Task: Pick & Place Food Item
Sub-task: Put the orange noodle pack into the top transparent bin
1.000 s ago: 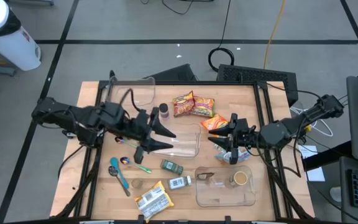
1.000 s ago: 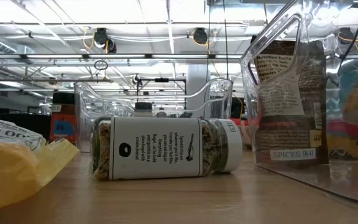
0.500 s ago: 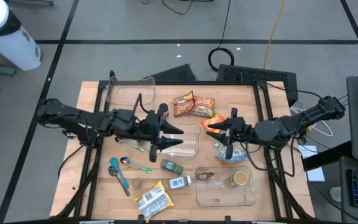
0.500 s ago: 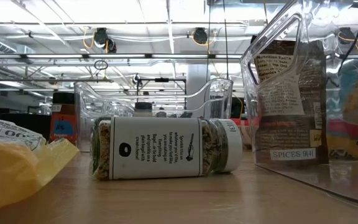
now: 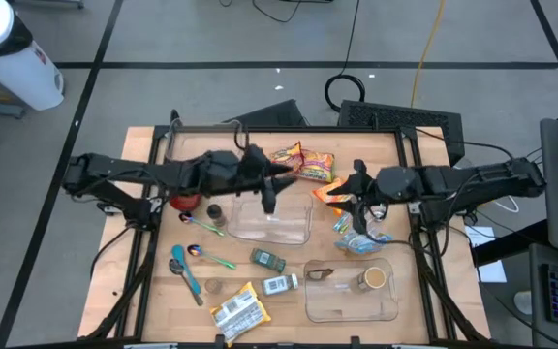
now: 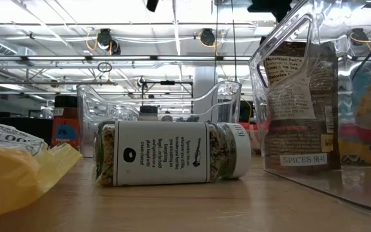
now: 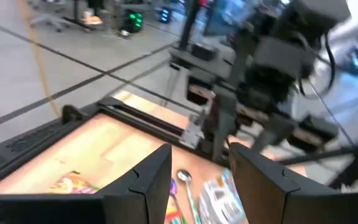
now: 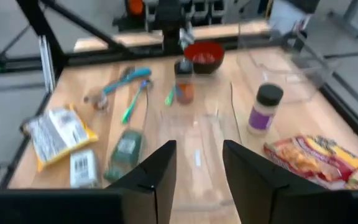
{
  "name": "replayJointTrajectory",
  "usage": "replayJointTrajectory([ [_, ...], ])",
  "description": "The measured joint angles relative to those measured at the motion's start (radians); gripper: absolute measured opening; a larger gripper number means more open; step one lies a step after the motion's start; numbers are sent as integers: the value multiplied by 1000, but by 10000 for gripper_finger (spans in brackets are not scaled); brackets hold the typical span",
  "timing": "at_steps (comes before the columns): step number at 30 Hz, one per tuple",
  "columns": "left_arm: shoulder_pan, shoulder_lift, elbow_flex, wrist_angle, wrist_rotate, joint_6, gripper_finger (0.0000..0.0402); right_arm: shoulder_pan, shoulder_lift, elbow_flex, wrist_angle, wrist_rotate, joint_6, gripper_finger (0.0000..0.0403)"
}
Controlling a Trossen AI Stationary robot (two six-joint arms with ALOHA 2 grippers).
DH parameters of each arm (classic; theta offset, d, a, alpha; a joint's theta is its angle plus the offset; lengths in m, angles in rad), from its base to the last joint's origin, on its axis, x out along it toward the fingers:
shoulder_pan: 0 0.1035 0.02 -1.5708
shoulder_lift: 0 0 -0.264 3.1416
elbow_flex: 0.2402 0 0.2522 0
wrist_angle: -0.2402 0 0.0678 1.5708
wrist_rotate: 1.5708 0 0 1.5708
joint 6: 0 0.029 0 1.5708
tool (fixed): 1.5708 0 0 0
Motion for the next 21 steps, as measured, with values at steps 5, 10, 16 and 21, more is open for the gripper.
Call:
replayJointTrajectory([
  [5,59,0,0,4,-1,-113,170,-89,-10,0,-39,-139,-77,157],
  [10,77,0,0,-5,-1,-167,170,-101,26,0,-93,-148,-155,185],
  [16,77,0,0,-4,-15,-155,170,-79,144,0,-177,-24,-137,194],
  [21,80,0,0,-27,-18,-155,170,-48,238,0,-207,103,-93,185],
])
